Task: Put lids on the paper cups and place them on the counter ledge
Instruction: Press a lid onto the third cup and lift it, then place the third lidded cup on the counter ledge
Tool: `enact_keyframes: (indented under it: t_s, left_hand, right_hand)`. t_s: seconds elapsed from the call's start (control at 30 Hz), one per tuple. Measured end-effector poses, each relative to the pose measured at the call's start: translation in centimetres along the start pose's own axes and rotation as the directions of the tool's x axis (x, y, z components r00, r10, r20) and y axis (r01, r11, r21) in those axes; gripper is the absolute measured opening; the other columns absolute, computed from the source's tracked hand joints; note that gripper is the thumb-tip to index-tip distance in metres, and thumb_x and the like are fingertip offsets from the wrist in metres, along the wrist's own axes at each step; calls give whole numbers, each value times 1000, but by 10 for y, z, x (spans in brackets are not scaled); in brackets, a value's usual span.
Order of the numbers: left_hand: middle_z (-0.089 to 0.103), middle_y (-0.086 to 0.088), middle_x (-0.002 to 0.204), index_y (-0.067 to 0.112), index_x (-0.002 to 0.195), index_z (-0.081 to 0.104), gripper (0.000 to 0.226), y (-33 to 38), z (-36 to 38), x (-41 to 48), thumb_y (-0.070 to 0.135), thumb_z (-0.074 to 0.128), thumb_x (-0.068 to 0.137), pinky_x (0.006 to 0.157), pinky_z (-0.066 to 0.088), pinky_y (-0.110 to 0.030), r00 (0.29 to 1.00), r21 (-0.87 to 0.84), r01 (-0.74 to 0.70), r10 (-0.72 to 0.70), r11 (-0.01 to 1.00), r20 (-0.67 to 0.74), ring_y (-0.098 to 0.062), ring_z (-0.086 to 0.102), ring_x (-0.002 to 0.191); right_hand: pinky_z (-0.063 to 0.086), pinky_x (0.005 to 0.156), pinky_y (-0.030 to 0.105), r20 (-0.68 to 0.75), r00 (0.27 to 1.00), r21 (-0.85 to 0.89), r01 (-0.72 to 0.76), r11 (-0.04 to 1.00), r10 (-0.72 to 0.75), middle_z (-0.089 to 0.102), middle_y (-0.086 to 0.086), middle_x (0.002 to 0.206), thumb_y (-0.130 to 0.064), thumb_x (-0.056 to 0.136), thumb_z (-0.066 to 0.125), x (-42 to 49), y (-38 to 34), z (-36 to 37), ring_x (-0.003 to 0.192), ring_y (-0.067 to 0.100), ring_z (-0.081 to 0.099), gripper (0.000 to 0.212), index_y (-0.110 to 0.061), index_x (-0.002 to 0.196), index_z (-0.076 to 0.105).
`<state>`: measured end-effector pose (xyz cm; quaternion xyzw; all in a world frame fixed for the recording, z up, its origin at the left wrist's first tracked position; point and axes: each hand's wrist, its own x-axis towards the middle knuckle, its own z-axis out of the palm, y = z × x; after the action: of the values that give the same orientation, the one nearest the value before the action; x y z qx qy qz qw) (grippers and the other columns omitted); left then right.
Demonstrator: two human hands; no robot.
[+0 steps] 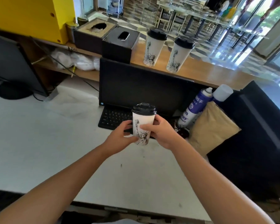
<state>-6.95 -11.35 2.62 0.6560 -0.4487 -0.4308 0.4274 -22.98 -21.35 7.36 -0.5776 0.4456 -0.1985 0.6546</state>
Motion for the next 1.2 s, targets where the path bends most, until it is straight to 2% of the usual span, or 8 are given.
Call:
enact_keyframes:
  t_s: [0.17,0.37,0.53,0.67,0.77,0.93,1.1,1.2]
  left_hand:
    - [67,10,126,24,140,52,61,22,2,-1,18,78,86,94,58,-38,994,-96,-111,108,989,-35,-11,67,111]
    - [61,25,114,31,135,50,61,42,6,6,21,81,83,70,53,-12,978,-23,-177,173,984,-115,0,63,104]
    - [64,20,118,28,139,50,63,61,9,24,23,80,84,73,55,-16,972,27,-223,225,974,-72,-3,65,105]
    - [65,19,119,27,140,51,61,77,15,41,24,79,85,78,57,-21,970,17,-244,245,970,-15,-3,65,106]
    - [65,16,124,27,141,51,63,90,22,60,28,79,84,86,58,-28,961,31,-275,275,961,16,-7,65,111]
    - [62,17,124,27,141,49,67,123,37,90,31,81,82,86,55,-22,931,61,-366,364,929,41,-4,63,110]
    - [63,16,129,32,142,49,67,153,54,126,36,79,81,93,55,-30,914,66,-405,401,912,66,-5,63,113]
    - [60,20,129,33,143,47,65,173,64,143,34,77,86,86,52,-23,907,59,-419,415,906,77,-2,60,110]
  right_hand:
    - [57,99,51,63,996,202,53,978,-67,72,15,130,1,85,75,-4,6,-5,121,37,68,58,-9,140,58]
    - [54,105,53,28,983,162,175,971,-182,70,13,133,-6,82,78,-2,1,-11,125,33,67,63,-12,141,56]
    - [54,105,55,-49,972,61,231,971,-228,74,6,127,-22,72,84,2,-12,-22,121,28,69,67,-18,135,62]
    - [57,102,49,-107,958,-19,266,964,-266,76,1,123,-16,77,85,2,-25,-39,116,19,71,61,-19,133,62]
    - [59,99,41,-156,944,-74,281,957,-290,76,-2,121,-10,80,85,3,-37,-55,113,14,72,57,-21,131,62]
    - [59,87,28,-253,912,-135,298,945,-323,74,-6,118,-11,82,85,6,-62,-84,111,11,70,53,-21,128,62]
    - [54,76,16,-320,872,-204,318,926,-370,71,-16,111,-13,81,85,13,-90,-113,102,-2,66,50,-26,123,60]
    - [56,84,23,-368,842,-213,336,918,-394,70,-17,111,-16,80,87,22,-105,-129,104,-1,65,52,-31,121,58]
